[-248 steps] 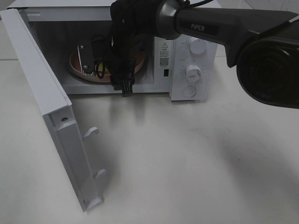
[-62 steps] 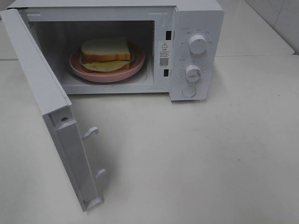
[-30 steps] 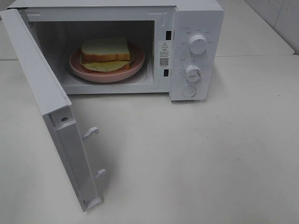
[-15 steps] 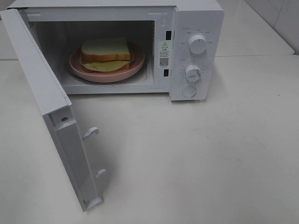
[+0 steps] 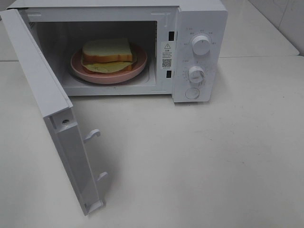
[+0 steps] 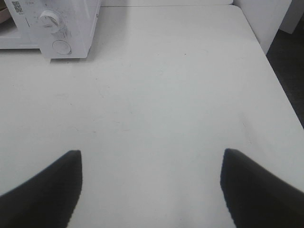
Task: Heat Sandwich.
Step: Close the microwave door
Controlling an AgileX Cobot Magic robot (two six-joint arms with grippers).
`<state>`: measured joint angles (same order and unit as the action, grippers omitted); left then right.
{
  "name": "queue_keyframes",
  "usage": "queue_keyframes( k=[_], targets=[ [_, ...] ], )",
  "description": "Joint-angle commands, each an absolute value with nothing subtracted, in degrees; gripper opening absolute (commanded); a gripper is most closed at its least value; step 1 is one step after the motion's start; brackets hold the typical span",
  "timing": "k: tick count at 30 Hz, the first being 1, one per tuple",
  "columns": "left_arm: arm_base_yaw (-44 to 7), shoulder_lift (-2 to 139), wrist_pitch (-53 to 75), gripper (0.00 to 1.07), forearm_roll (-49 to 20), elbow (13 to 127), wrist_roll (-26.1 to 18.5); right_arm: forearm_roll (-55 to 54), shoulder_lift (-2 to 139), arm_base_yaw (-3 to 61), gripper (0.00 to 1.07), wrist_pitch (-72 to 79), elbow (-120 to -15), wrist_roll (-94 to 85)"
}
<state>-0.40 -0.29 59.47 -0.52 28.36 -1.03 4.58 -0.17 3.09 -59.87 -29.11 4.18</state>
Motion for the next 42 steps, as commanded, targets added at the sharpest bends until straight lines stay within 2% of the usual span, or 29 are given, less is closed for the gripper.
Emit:
queue_keyframes(
  k=[1, 26, 30, 35, 37, 38, 41, 42],
  targets=[
    [-0.2, -1.8, 59.2, 0.98, -0.4, 28.3, -0.9, 4.6, -1.7, 3.0, 0.76, -59.3, -28.9, 3.3],
    [-0.2, -1.1, 57.5, 0.98, -0.5, 29.5, -0.7, 4.6, -1.7, 3.0, 0.76, -59.3, -28.9, 3.3],
    [-0.2, 1.3, 54.5, 0.94, 0.0, 30.4, -0.7, 4.6, -1.7, 3.0, 0.76, -59.3, -28.9, 3.3],
    [-0.2, 5.2, 50.6, 0.80, 0.0, 30.4, -0.7, 4.6, -1.7, 3.0, 0.76, -59.3, -28.9, 3.3],
    [-0.2, 8.0, 48.0, 0.66, 0.0, 30.4, -0.7, 4.6, -1.7, 3.0, 0.76, -59.3, -28.9, 3.3],
    [-0.2, 8.0, 48.0, 0.66, 0.0, 30.4, -0.7, 4.6, -1.7, 3.0, 0.76, -59.3, -28.9, 3.3],
    [-0.2, 10.8, 45.4, 0.52, 0.0, 30.4, -0.9, 4.6, -1.7, 3.0, 0.76, -59.3, -28.9, 3.3],
    [-0.2, 12.5, 43.1, 0.43, 0.0, 30.2, -0.9, 4.6, -1.7, 3.0, 0.76, -59.3, -28.9, 3.3]
  ],
)
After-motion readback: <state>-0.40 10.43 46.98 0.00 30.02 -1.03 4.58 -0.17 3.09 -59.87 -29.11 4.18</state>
